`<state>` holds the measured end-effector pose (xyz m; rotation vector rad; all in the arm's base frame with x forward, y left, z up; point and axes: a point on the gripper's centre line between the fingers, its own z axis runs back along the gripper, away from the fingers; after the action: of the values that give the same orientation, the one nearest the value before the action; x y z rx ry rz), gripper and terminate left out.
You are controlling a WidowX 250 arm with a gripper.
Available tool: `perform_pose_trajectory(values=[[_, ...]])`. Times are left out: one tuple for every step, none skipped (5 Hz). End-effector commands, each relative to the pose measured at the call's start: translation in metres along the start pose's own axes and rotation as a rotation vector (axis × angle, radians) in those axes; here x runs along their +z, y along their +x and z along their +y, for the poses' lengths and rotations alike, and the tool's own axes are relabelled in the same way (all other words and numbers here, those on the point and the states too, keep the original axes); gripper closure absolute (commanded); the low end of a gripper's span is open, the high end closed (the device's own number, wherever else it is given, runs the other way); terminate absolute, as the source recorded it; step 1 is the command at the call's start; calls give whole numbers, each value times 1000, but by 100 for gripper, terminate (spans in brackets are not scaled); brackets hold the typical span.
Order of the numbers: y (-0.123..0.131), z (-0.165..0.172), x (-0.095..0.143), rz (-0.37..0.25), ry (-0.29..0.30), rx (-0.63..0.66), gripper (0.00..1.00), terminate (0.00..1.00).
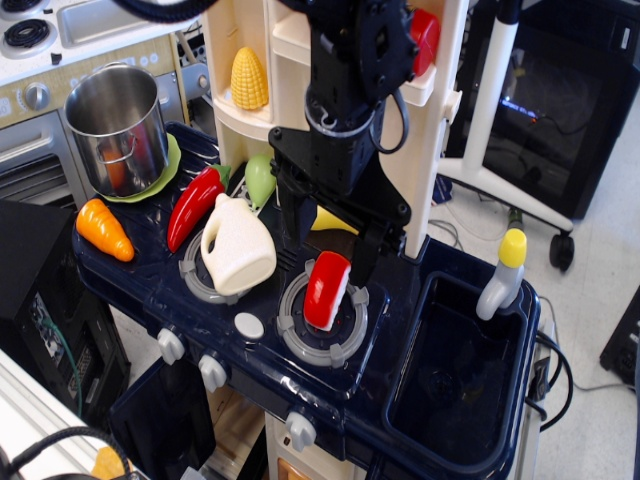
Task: Put sushi in pot or pan
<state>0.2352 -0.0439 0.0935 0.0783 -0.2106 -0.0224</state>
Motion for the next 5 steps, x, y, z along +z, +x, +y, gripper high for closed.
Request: perform_pose_trajectory(values=[[9, 2, -26, -48, -45, -26, 0, 0], [10, 9, -42, -60, -58, -32, 0, 0], [11, 6, -53, -52, -104, -35, 0, 0], [8, 3, -66, -74, -101, -17, 0, 0], [5, 1, -65, -69, -89, 6, 100, 0]])
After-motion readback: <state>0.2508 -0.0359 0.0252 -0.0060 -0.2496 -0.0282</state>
